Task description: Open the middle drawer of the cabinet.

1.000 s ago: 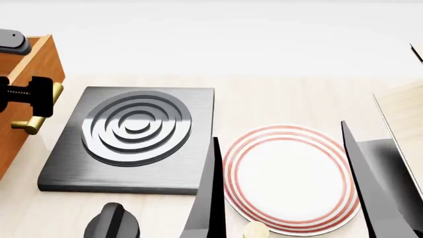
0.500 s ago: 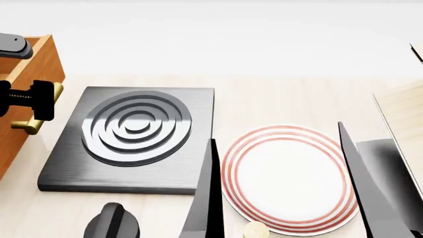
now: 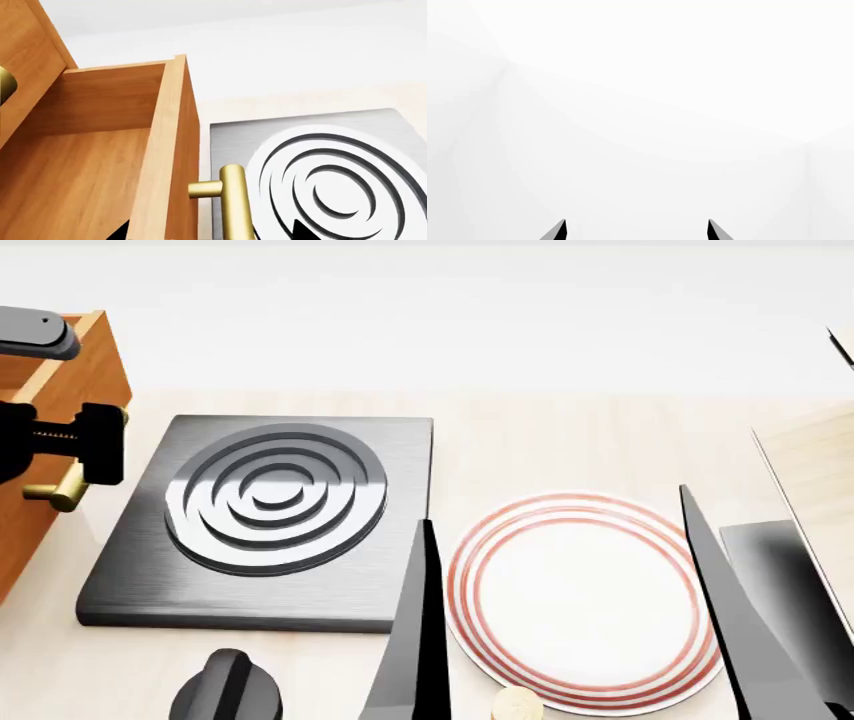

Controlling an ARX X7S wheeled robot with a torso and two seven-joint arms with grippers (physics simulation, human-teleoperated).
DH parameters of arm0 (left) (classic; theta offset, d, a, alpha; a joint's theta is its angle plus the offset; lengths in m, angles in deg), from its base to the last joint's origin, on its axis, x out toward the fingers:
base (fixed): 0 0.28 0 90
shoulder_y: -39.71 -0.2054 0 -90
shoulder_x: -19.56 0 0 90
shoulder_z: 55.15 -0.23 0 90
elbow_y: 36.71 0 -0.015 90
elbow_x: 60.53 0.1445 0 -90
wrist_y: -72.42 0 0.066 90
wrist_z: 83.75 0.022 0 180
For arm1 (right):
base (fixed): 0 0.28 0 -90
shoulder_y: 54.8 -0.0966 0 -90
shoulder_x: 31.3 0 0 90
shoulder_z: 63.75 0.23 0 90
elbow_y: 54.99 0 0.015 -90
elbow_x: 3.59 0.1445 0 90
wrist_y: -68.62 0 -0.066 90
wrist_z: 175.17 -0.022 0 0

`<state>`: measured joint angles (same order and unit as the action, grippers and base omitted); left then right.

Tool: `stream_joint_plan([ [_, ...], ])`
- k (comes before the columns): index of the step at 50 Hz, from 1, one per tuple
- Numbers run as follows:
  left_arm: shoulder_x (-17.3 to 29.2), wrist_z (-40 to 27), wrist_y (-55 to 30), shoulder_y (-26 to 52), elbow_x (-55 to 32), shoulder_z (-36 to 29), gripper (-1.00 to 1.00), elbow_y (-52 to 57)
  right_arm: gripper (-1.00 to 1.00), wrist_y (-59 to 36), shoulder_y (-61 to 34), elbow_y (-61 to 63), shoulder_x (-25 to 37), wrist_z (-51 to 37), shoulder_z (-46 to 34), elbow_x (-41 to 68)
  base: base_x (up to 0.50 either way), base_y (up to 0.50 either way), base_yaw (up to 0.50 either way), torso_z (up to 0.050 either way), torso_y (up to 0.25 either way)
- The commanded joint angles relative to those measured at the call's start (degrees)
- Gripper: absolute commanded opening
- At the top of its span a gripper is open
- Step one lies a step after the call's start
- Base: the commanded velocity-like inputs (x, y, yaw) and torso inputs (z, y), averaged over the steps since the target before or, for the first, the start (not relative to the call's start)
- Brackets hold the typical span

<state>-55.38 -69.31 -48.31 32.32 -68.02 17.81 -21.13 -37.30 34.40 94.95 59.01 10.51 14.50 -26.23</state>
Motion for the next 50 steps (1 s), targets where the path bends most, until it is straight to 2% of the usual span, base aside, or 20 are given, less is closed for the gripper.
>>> stream_joint_plan([
  [1,-0.52,1.82,-3.12,-0.66,0.35,1.85,1.00,3.03,1.00,0.19,0.09,0.02,-0.05,0.09,0.05,-0.04,0.00,0.00,0.00,0.000,0.000],
  [4,0.07,1.81,-6.74,-2.73,-0.20,2.10,1.00,9.07,1.00,0.18,0.10,0.01,-0.04,0.05,0.01,0.06,0.00,0.00,0.00,0.000,0.000],
  [10,-0.18,1.78,-7.51,-3.88,-0.60,2.30,1.00,10.59,1.00,0.55,0.37,0.02,-0.09,0.09,0.10,0.03,0.00,0.00,0.00,0.000,0.000],
  [23,-0.19,0.48,-15.84,-8.41,-2.45,3.28,1.00,25.15,1.00,0.70,0.50,0.03,-0.14,0.17,0.13,0.13,0.00,0.00,0.00,0.000,0.000],
  [36,-2.85,-3.06,-11.40,-5.32,-2.50,5.01,1.00,17.35,1.00,0.25,0.13,0.03,-0.13,0.28,0.16,0.34,0.00,0.00,0.00,0.000,0.000],
  [50,-6.52,-4.72,-1.85,0.00,-1.95,5.60,1.00,0.69,1.00,0.17,-0.11,0.04,-0.16,0.37,0.89,0.85,0.00,0.00,0.00,0.000,0.000],
])
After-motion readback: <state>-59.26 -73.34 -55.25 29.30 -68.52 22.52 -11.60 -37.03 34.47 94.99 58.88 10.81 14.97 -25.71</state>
